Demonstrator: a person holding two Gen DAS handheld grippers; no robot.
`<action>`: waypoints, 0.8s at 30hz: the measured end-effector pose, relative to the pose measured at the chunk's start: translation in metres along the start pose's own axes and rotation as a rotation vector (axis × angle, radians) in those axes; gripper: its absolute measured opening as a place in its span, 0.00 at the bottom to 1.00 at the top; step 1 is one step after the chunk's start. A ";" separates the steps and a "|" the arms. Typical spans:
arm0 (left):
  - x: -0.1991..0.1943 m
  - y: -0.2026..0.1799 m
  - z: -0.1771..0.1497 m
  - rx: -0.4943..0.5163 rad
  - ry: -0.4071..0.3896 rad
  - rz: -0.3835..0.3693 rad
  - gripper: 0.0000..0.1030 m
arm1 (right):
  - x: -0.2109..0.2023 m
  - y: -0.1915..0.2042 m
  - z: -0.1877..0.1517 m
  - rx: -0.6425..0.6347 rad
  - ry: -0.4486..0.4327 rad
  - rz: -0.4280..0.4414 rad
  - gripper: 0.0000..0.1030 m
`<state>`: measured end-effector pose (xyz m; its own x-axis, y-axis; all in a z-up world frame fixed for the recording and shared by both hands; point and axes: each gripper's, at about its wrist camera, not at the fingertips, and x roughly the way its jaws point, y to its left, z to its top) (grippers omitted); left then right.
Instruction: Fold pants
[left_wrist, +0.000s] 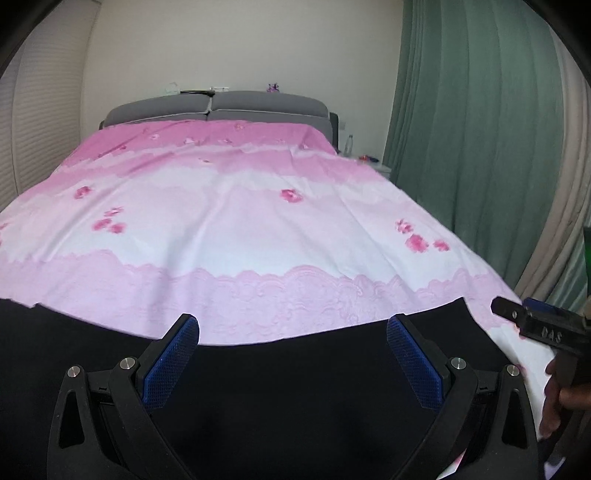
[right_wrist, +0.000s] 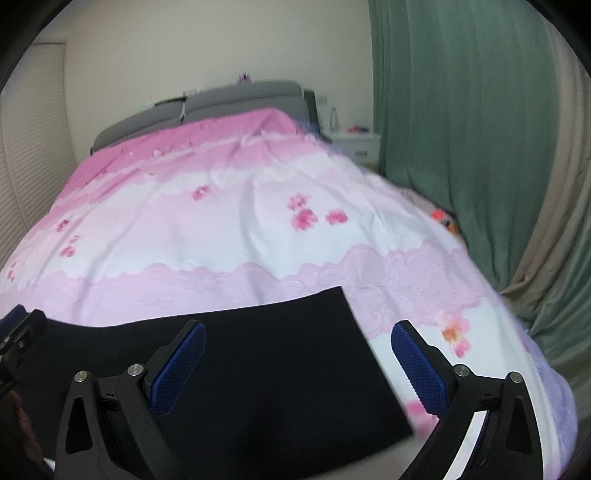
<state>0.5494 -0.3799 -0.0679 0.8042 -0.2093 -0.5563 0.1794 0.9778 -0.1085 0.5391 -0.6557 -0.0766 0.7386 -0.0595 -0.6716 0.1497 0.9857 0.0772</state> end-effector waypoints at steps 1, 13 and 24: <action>0.009 -0.008 0.000 0.017 -0.005 0.016 1.00 | 0.012 -0.007 0.003 0.007 0.014 0.012 0.86; 0.066 -0.052 -0.016 0.040 0.028 0.035 1.00 | 0.121 -0.052 0.003 0.054 0.200 0.125 0.74; 0.047 -0.050 -0.009 -0.004 0.000 0.015 1.00 | 0.088 -0.059 0.017 0.109 0.142 0.213 0.07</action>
<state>0.5732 -0.4383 -0.0964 0.8070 -0.1944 -0.5576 0.1646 0.9809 -0.1037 0.6066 -0.7221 -0.1279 0.6622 0.1772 -0.7281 0.0769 0.9504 0.3013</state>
